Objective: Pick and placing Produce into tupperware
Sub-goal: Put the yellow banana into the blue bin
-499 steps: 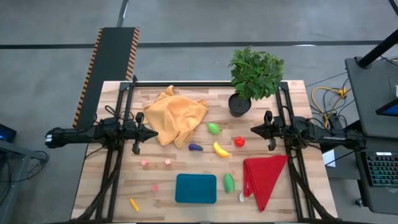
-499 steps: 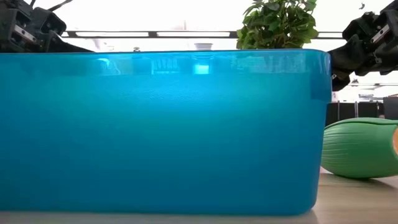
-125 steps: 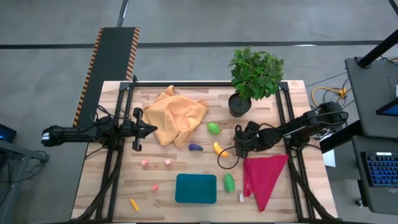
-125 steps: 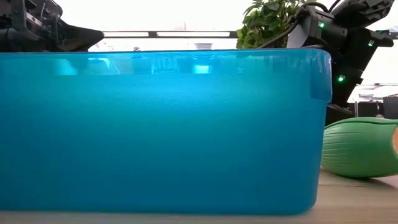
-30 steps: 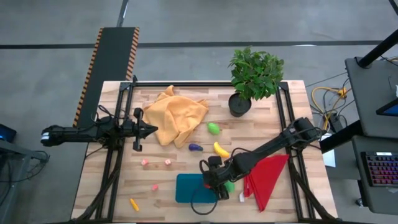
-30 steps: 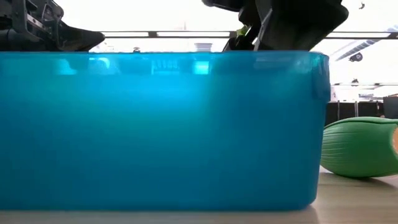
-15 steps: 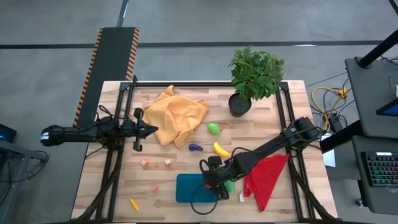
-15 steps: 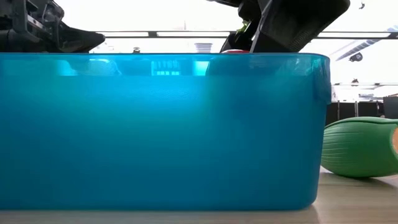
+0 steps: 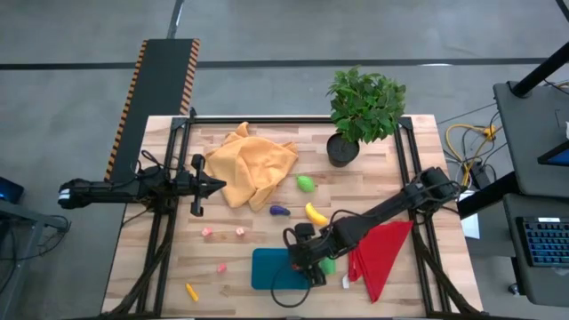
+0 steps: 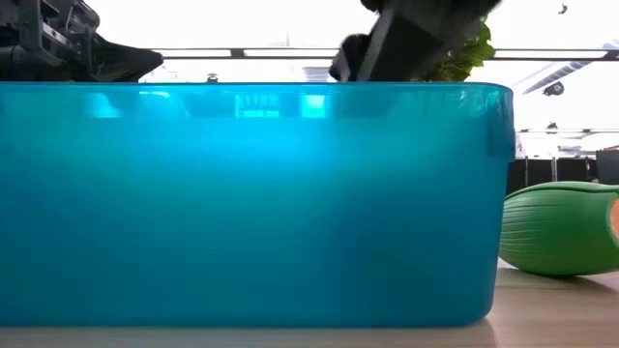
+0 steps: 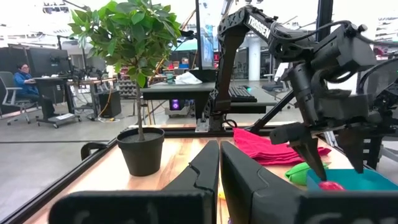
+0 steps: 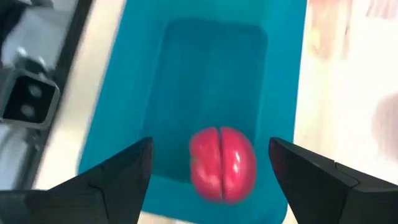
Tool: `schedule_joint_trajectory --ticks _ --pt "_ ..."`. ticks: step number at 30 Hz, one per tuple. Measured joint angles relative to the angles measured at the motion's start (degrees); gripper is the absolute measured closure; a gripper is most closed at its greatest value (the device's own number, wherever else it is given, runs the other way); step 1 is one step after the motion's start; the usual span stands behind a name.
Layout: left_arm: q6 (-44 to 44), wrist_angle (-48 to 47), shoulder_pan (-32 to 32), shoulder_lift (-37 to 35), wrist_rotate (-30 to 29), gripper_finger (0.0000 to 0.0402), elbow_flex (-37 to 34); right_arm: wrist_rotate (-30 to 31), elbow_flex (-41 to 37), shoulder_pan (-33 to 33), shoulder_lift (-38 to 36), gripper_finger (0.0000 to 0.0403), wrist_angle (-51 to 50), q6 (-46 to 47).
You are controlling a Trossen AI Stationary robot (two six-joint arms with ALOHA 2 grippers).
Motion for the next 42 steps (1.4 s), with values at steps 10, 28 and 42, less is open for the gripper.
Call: schedule_joint_trajectory --ticks 10,28,42 --pt "-0.14 -0.07 -0.01 0.0 0.01 0.0402 0.0 8.38 7.93 -1.39 -0.22 0.0112 -9.5 -6.73" --pt "-0.26 -0.11 -0.01 0.37 0.0 0.0402 0.0 28.27 4.99 -1.68 -2.12 0.0145 -26.31 2.92" --pt "-0.24 -0.67 -0.02 0.7 0.04 0.0402 0.0 8.16 -21.74 -2.21 -26.97 0.0178 14.48 -13.17"
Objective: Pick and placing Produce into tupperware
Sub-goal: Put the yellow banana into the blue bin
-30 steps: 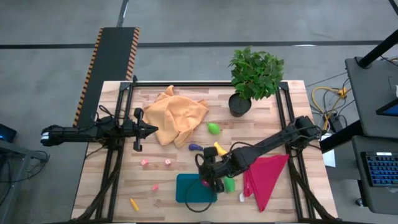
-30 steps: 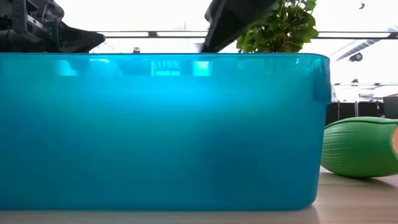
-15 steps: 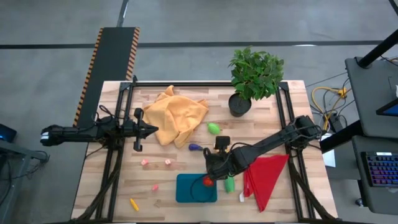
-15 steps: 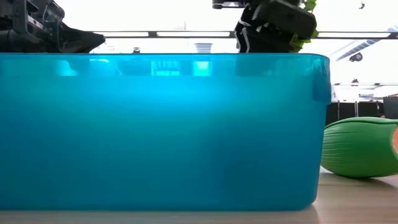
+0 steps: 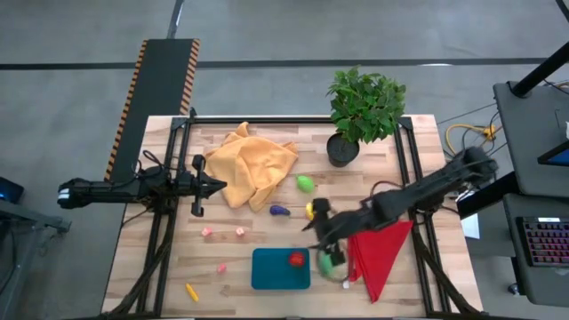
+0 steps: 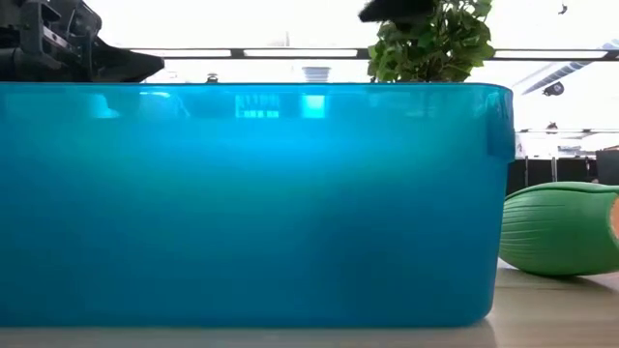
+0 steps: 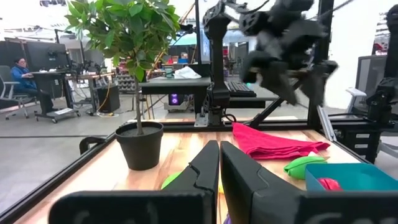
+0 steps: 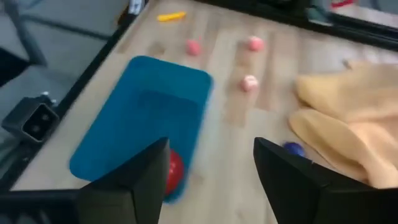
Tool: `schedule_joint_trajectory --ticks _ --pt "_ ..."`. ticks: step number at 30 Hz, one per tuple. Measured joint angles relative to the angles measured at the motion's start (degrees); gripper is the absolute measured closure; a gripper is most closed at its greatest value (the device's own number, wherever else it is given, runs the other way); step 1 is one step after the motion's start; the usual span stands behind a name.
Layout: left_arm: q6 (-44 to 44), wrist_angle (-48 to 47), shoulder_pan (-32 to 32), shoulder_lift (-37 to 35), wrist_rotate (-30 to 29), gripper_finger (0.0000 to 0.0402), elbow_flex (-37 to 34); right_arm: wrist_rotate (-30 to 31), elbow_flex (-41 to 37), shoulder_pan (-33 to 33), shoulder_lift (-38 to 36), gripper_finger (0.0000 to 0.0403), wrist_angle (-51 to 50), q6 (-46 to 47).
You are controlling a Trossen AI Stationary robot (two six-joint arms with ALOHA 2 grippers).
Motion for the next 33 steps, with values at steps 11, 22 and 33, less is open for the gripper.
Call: schedule_joint_trajectory --ticks 11,22,33 --pt "0.2 -0.34 0.0 -0.03 -0.02 0.0402 0.0 10.68 -23.73 -1.37 -11.79 0.0177 10.67 17.81" --pt "0.26 -0.33 0.0 0.04 -0.09 0.0402 0.0 14.08 -23.02 -2.37 -4.77 0.0097 10.55 24.39" --pt "0.26 -0.26 0.0 0.37 -0.09 0.0402 0.0 14.43 -16.98 -4.07 8.0 0.0054 9.26 20.38"
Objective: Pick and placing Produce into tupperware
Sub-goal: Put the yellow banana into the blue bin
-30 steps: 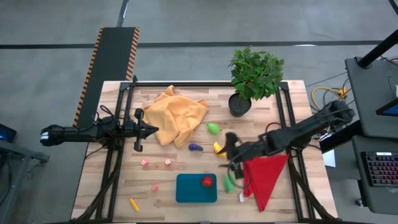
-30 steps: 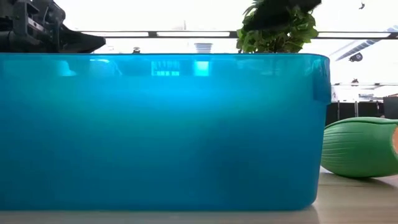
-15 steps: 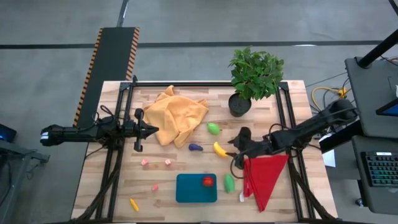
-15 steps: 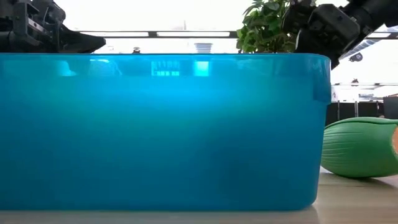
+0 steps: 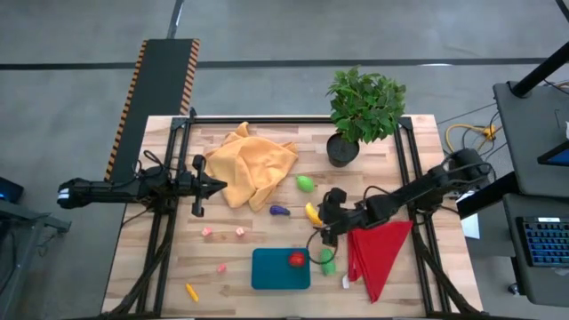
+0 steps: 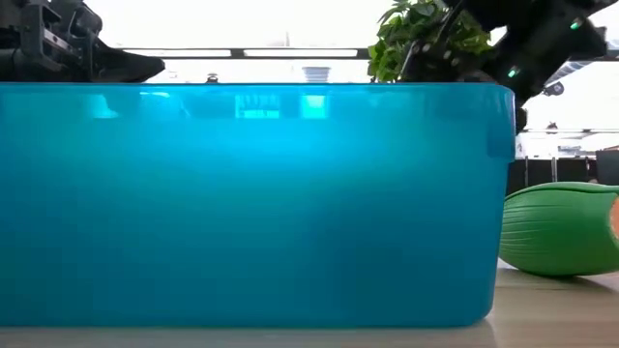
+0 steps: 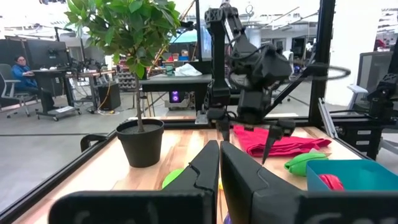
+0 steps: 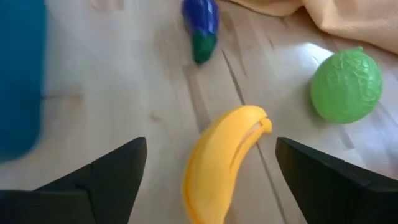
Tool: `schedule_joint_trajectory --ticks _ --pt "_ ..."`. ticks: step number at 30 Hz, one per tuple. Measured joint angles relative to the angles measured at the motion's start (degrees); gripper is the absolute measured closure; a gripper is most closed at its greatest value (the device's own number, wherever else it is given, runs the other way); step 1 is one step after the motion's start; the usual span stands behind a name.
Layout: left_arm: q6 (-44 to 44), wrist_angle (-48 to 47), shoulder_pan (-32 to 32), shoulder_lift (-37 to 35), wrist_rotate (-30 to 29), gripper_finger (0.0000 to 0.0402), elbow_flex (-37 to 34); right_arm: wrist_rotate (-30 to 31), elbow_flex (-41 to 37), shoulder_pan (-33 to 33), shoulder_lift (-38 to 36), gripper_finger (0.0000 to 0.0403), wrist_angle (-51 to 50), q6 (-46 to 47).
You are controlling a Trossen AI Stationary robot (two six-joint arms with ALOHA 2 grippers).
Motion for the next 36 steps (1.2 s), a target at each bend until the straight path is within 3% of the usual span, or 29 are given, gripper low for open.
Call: schedule_joint_trajectory --ticks 8,36 --pt "-0.02 -0.06 0.0 0.24 0.0 0.0402 0.0 -0.04 0.9 -3.21 4.55 0.0068 -0.1 -1.15" --pt "-0.04 -0.11 0.0 0.61 0.0 0.0402 0.0 -3.58 0.83 -3.62 6.6 0.0074 -1.14 1.02"
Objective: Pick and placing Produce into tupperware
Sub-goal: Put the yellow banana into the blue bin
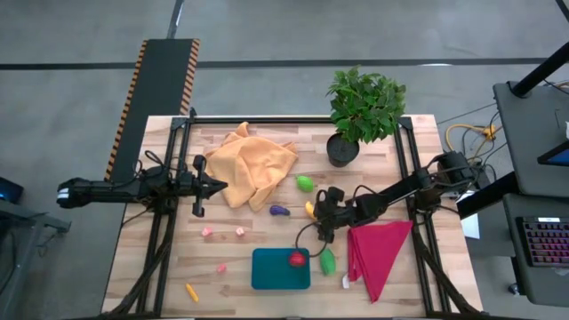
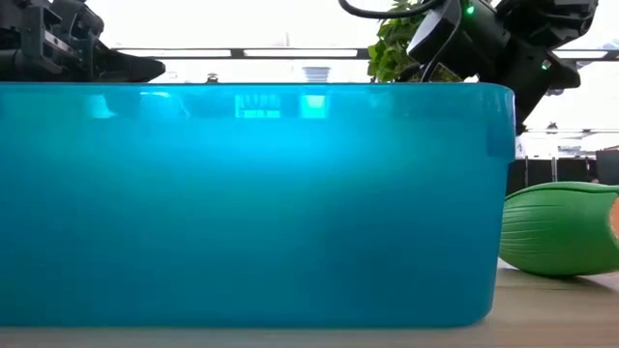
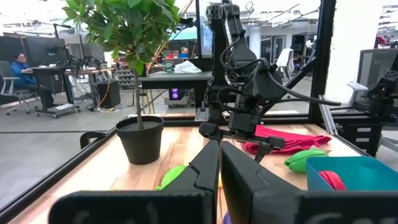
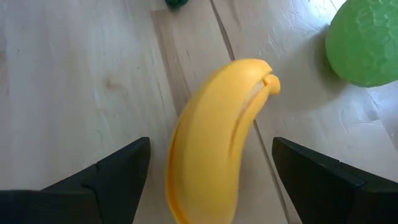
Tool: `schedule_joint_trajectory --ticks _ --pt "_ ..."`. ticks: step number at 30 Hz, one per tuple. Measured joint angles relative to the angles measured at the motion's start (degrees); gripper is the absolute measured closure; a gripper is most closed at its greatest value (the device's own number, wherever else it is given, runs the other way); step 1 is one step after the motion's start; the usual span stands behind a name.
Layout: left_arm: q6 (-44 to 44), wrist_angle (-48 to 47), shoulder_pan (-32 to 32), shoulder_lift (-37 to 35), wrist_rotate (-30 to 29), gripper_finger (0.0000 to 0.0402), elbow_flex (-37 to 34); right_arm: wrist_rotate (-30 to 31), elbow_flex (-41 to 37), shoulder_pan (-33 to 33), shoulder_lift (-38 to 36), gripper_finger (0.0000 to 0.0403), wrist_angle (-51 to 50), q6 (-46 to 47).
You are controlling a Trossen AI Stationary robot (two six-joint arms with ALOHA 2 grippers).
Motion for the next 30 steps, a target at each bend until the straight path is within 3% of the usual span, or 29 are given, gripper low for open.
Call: schedule_joint_trajectory --ticks 6,30 --pt "0.0 0.04 0.02 -0.02 0.0 0.0402 0.0 0.0 -0.02 -0.01 0.0 0.0086 0.0 0.0" --pt "0.0 0.04 0.01 0.0 0.01 0.0402 0.0 0.04 -0.07 0.01 0.0 0.0232 0.1 -0.28"
